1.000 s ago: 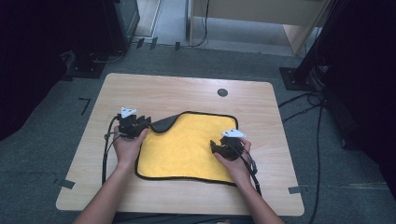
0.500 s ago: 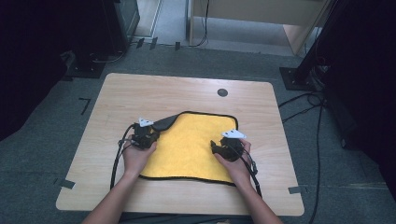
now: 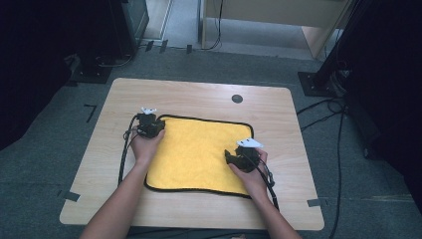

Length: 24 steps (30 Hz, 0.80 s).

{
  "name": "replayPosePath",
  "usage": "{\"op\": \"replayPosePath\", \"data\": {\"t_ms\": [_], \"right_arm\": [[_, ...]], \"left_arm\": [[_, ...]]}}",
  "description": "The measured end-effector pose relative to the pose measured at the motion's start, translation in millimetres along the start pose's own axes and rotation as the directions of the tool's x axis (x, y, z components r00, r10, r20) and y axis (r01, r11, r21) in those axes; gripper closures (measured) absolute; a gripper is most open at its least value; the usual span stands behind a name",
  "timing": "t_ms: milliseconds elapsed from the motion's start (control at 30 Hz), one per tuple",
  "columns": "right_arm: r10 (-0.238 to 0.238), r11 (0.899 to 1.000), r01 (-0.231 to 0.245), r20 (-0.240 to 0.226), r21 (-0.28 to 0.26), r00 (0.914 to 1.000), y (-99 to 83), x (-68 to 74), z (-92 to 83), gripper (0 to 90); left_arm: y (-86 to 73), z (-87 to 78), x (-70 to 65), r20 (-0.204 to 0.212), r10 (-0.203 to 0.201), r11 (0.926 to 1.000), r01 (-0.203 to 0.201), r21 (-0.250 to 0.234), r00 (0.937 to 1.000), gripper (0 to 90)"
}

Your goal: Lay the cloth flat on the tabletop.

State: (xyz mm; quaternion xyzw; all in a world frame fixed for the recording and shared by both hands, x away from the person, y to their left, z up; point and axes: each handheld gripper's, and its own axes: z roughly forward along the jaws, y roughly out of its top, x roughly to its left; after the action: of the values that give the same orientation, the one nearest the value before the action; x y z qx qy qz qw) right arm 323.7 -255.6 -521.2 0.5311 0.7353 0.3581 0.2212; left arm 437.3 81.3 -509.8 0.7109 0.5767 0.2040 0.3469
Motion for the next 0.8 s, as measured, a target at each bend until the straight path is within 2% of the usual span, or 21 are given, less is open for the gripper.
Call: {"op": "replayPosePath", "data": {"t_ms": [33, 100, 167, 233, 300, 367, 400, 467, 567, 800], "right_arm": [[0.005, 1.000, -0.005, -0.004, -0.001, 1.0000, 0.0, -0.3, 0.0, 36.3], [0.014, 1.000, -0.014, -0.009, 0.001, 0.9999, 0.2, -1.0, -0.3, 36.3], [0.016, 1.000, -0.016, -0.015, -0.002, 0.9998, 0.3, -1.9, -0.9, 36.4], [0.017, 1.000, -0.018, -0.038, -0.014, 0.9991, 0.8, -3.8, -2.9, 40.4], [0.023, 0.999, -0.024, -0.040, -0.022, 0.9989, 1.2, -5.5, -6.1, 41.1], [0.028, 0.999, -0.029, -0.046, -0.024, 0.9986, 1.4, -8.5, -8.8, 41.0], [0.033, 0.999, -0.034, -0.044, -0.025, 0.9985, 1.7, -10.4, -10.6, 41.0], [0.038, 0.999, -0.040, -0.045, -0.033, 0.9982, 2.3, -13.5, -13.4, 41.0], [0.045, 0.998, -0.047, -0.037, -0.046, 0.9983, 4.0, -17.8, -19.1, 41.7], [0.023, 0.998, -0.025, -0.033, -0.056, 0.9992, -1.5, -24.7, -36.9, 41.5]], "left_arm": [[-1.2, -3.3, 1.4, 0.000, 0.003, 1.0000, -0.003, -0.005, 1.0000, 74.6], [-3.7, -10.8, 4.8, -0.003, -0.027, 0.9992, 0.027, -0.030, 0.9996, 72.5], [-8.0, -19.5, 8.0, 0.019, -0.044, 0.9976, 0.045, -0.052, 0.9988, 70.1], [-13.7, -28.1, 7.7, 0.050, -0.025, 0.9970, 0.028, -0.072, 0.9985, 66.7], [-20.0, -36.9, 7.4, 0.084, -0.006, 0.9944, 0.015, -0.105, 0.9965, 62.3], [-28.3, -48.6, 6.8, 0.075, 0.024, 0.9889, -0.013, -0.148, 0.9969, 56.7], [-30.7, -52.2, 7.3, 0.073, 0.031, 0.9881, -0.019, -0.153, 0.9969, 53.8], [-36.8, -60.5, 9.9, 0.088, 0.018, 0.9871, -0.003, -0.160, 0.9960, 48.7], [-46.0, -70.4, 13.9, 0.107, 0.011, 0.9890, 0.005, -0.148, 0.9942, 43.5], [-65.8, -91.3, 19.0, 0.135, 0.040, 0.9865, -0.018, -0.163, 0.9901, 43.1]]}}
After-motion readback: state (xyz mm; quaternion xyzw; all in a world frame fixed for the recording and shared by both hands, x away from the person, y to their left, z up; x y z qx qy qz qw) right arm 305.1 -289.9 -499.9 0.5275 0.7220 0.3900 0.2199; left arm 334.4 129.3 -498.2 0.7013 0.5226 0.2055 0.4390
